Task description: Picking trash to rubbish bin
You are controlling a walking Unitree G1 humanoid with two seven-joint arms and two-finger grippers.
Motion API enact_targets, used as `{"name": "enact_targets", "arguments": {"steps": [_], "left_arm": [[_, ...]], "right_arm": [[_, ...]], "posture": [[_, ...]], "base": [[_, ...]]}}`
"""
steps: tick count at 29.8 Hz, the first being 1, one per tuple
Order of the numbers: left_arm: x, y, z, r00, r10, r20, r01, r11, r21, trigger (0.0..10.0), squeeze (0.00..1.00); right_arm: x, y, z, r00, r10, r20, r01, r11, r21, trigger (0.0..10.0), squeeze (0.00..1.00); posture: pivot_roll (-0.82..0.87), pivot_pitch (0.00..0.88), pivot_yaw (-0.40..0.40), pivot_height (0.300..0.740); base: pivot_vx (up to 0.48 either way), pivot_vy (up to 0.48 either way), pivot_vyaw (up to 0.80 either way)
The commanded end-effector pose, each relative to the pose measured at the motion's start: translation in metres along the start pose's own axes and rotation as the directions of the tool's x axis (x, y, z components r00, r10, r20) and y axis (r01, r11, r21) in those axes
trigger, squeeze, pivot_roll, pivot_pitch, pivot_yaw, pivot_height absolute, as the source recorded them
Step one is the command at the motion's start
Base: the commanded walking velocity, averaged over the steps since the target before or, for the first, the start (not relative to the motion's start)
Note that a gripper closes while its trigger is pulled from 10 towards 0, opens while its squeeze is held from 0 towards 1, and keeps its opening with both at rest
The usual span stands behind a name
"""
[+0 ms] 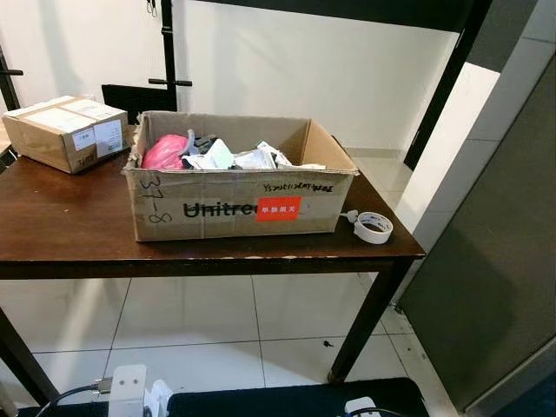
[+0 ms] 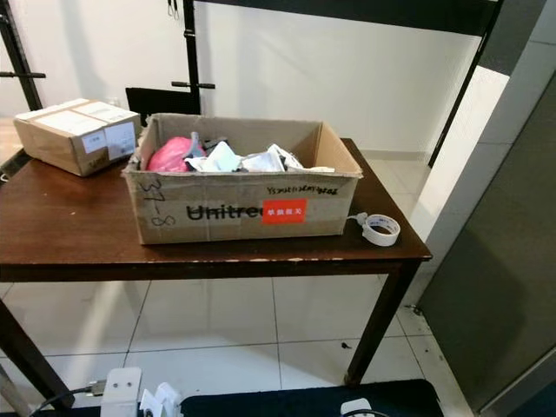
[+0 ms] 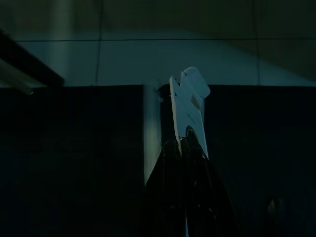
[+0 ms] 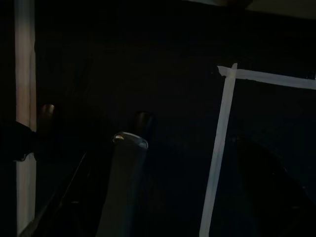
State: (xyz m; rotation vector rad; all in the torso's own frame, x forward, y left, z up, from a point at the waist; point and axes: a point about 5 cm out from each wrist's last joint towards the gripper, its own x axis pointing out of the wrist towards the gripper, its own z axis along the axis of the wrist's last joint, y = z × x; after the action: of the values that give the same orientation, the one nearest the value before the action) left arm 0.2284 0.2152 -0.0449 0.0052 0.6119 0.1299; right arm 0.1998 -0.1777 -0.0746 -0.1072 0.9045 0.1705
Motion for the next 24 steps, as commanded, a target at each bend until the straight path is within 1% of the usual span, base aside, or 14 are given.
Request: {"name": "enact_targets", "arguments": {"steps": [1,13,24], "left_arm": [[-0.0004,-0.0034,-0.0019,1.000,-0.010,-0.006,0.010,1.000,-0.005,10.0,0.00],[-0.0006,-0.0049,-0.0023,1.000,-0.024,-0.006,0.024,0.999,0.021,10.0,0.00],[-0.0004,-0.0053,-0.0011,1.000,-0.028,0.001,0.028,0.999,0.027,10.0,0.00]], "right_arm": [[-0.0019,-0.0043,-0.0067,1.000,-0.017,-0.020,0.017,1.000,0.014,10.0,0.00],[-0.0018,-0.0053,-0.0052,1.000,-0.015,-0.017,0.015,1.000,0.002,10.0,0.00],[-0.0017,-0.0040,-0.0057,1.000,-0.012,-0.018,0.013,1.000,0.003,10.0,0.00]], "posture": [[0.04,0.043,-0.072,0.740],[0.04,0.043,-0.071,0.740],[0.04,0.042,-0.070,0.740]], "base": [[0.000,0.000,0.00],[0.000,0.000,0.00],[0.310,0.000,0.00]]}}
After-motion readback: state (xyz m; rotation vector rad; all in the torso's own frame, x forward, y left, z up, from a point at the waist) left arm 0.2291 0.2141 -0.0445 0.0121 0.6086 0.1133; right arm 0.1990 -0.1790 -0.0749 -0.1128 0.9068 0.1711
